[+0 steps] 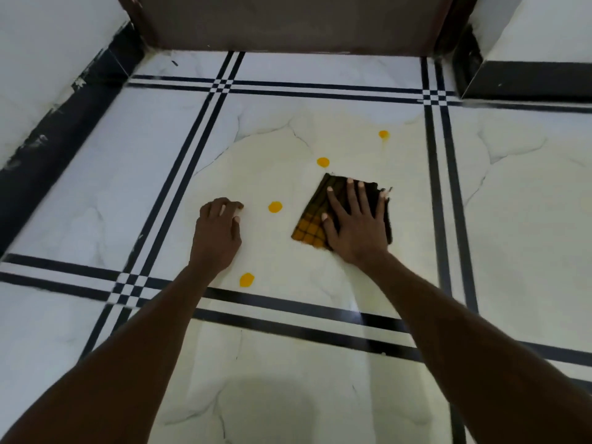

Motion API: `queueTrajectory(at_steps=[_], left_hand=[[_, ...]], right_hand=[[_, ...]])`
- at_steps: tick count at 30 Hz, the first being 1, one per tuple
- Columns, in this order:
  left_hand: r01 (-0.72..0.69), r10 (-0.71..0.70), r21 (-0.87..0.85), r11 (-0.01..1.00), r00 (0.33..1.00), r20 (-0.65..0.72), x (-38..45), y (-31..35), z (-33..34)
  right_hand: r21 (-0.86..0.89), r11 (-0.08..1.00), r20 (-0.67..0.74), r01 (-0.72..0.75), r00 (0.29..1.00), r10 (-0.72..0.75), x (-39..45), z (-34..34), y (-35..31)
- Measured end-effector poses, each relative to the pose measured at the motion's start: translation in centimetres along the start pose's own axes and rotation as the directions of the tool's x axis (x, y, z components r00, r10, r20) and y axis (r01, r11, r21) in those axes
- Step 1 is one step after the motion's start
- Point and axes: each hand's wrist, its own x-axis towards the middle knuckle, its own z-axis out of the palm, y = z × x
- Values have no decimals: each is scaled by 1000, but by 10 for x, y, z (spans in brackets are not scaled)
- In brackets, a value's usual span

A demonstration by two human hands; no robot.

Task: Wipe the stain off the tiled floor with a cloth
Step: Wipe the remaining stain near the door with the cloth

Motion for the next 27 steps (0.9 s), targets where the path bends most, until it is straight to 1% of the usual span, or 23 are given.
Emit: queueTrajectory(at_steps=[1,2,3,4,5,7,8,9,10,11,12,13,14,15,16,18,20,22,23,24,25,26,27], left_hand=[[-35,35,10,999,999,6,1,-9,-1],[-55,55,21,998,998,13,2,-16,-3],[-53,52,25,998,998,30,0,-22,-5],[-34,34,9,999,998,59,0,-23,-6],[-6,9,-25,1000,995,99,-3,-25,-10],[23,-6,-112,993,988,155,-10,-21,-7],[42,-19,-142,989,988,154,-10,-21,-6],[47,-24,-160,986,989,143,-10,-22,-3],[48,-26,-177,983,992,126,-11,-25,1],[52,-31,-195,979,994,106,-10,-25,3],[64,-43,-217,974,994,97,-10,-24,3],[81,-60,-243,967,994,91,-10,-27,5],[92,-69,-266,960,993,94,-9,-26,5],[101,-75,-291,951,992,100,-9,-28,4],[109,-78,-315,943,991,110,-8,-27,3],[136,-92,-366,921,986,138,-9,-25,-2],[185,-111,-421,888,975,193,-7,-23,-11],[200,-105,-435,878,967,232,-7,-23,-15],[193,-98,-428,883,967,233,-7,-22,-15],[184,-94,-414,891,969,229,-7,-23,-13],[176,-93,-402,899,971,219,-7,-23,-11],[172,-95,-392,903,973,209,-7,-23,-9],[170,-99,-384,907,975,198,-7,-24,-6]], right_hand=[[4,997,-19,76,997,-76,-3,7,-25],[5,983,-25,183,983,-183,-15,13,-51],[10,952,-1,307,952,-307,-37,17,-75],[16,905,20,425,905,-425,-60,16,-87],[32,858,43,513,857,-514,-82,14,-89],[49,806,95,589,801,-591,-104,5,-60],[24,812,91,583,808,-583,-96,1,-42],[-9,842,70,540,840,-538,-81,0,-26],[-34,893,47,450,893,-448,-59,1,-19],[-40,946,21,321,947,-321,-34,1,-21],[-36,978,-5,207,978,-208,-11,1,-33],[-28,989,-5,145,989,-145,7,6,-57],[-19,990,5,139,990,-139,17,11,-83],[-3,981,19,192,981,-192,17,17,-108],[-8,960,31,279,960,-278,8,21,-127],[-2,891,79,455,888,-453,-35,22,-140],[17,814,141,580,805,-576,-85,10,-117],[20,735,204,678,717,-667,-105,-2,-70],[-2,726,205,688,711,-673,-94,-6,-46],[-42,749,181,662,742,-645,-74,-8,-28],[-81,799,146,596,800,-582,-48,-7,-19],[-97,868,112,487,872,-477,-20,-7,-20],[-96,922,79,376,926,-370,5,-4,-32]])
